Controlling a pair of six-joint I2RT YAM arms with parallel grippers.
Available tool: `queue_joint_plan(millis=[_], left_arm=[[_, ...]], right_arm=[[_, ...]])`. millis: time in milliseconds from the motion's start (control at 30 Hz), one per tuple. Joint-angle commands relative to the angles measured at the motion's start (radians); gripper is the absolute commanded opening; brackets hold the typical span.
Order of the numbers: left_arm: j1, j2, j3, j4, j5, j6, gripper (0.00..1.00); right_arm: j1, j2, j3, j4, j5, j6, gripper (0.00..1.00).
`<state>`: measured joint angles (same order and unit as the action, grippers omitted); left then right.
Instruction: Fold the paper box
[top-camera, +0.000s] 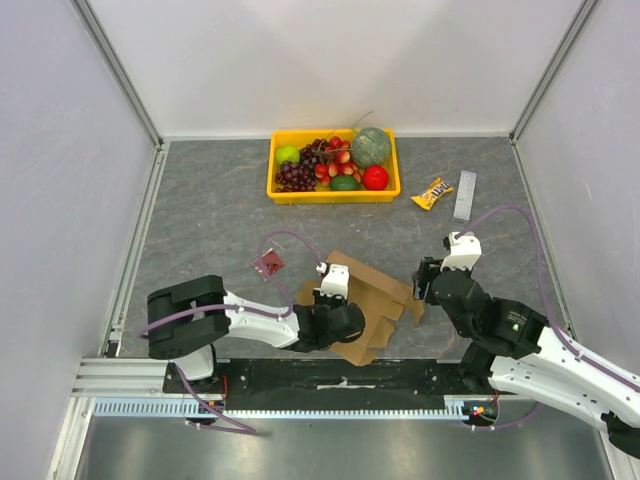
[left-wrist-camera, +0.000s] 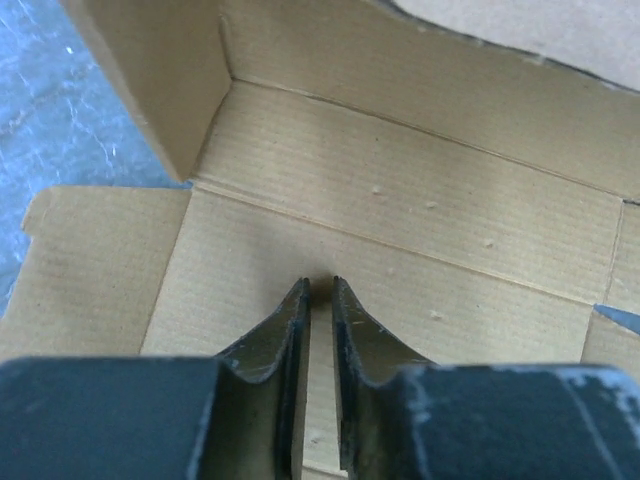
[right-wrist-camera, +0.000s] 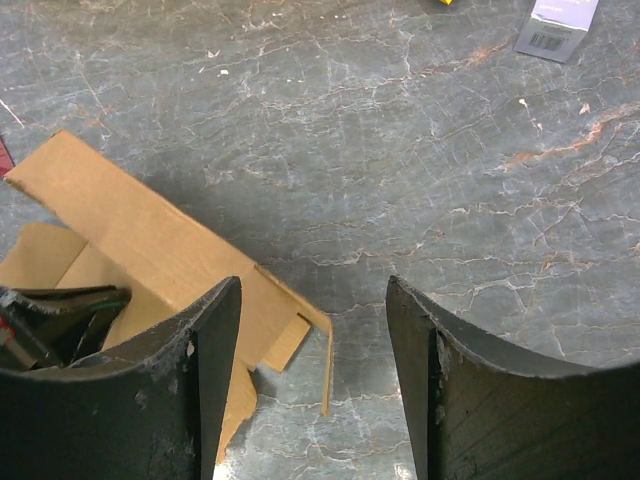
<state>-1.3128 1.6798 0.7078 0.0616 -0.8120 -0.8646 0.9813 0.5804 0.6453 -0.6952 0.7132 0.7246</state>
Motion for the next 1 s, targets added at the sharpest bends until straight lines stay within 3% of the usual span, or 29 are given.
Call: queue_joint_plan(millis=[0, 200, 400, 567, 767, 967], left_arm=[[-0.023, -0.060, 0.002, -0.158, 0.022, -0.062, 0.23], [-0.035, -0.218, -0.057, -0.103, 0.060, 0.033, 0.31], [-0.036, -0.394, -0.175, 0.205, 0.220, 0.300, 0.36], [-0.034, -0.422, -0.200, 0.320, 0.312, 0.415, 0.17], [-0.022, -0.503, -0.136, 0.327, 0.418, 0.548, 0.07], [0.148, -0.585, -0.065, 0.282, 0.574, 0.621, 0.02]], right_arm=[[-0.003, 0.030, 0.007, 0.017, 0.014, 0.015, 0.68], [-0.003, 0.055, 0.007, -0.012, 0.000, 0.053, 0.68], [-0.003, 0.084, 0.004, -0.018, -0.023, 0.078, 0.64], [-0.006, 0.121, 0.001, -0.035, -0.037, 0.099, 0.60], [-0.029, 0.174, -0.006, -0.047, -0.069, 0.119, 0.65], [-0.055, 0.185, -0.019, -0.044, -0.118, 0.130, 0.61]])
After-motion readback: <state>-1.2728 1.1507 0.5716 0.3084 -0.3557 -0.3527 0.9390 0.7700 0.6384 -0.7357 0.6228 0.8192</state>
